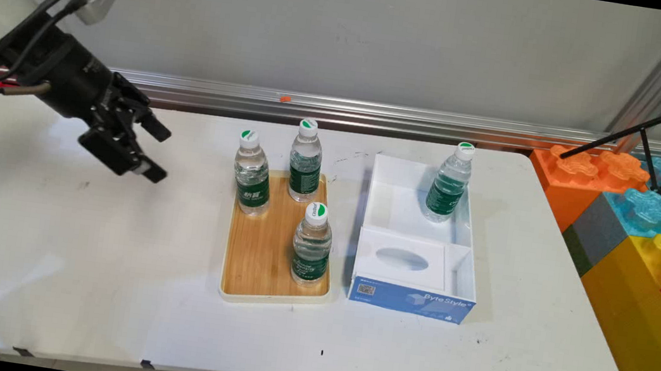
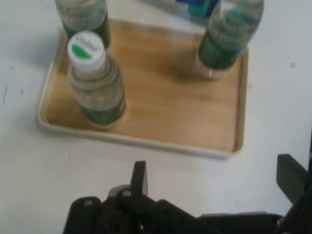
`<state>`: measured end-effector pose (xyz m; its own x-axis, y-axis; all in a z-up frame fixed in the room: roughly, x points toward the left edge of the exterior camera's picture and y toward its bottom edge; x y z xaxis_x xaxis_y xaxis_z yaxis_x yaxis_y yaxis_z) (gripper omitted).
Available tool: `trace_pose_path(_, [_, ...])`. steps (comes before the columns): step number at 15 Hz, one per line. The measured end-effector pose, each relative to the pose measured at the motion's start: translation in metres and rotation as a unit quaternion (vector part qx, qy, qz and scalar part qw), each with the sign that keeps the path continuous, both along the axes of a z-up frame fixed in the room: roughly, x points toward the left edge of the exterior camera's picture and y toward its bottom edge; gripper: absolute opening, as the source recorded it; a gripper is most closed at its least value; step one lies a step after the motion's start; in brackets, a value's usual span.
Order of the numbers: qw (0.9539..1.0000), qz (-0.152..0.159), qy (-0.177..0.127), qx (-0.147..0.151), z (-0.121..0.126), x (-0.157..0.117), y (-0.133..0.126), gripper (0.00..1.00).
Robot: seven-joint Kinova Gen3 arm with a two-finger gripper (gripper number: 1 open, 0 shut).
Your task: Pick up the green bottle from the white box
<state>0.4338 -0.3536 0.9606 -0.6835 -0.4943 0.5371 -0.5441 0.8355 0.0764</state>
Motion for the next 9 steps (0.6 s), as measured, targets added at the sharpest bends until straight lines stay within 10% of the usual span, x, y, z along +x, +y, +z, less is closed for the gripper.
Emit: trace_pose_path(9, [0.9943,0.086,0.028,-0.056,0.055,-0.124,0.010,1.00])
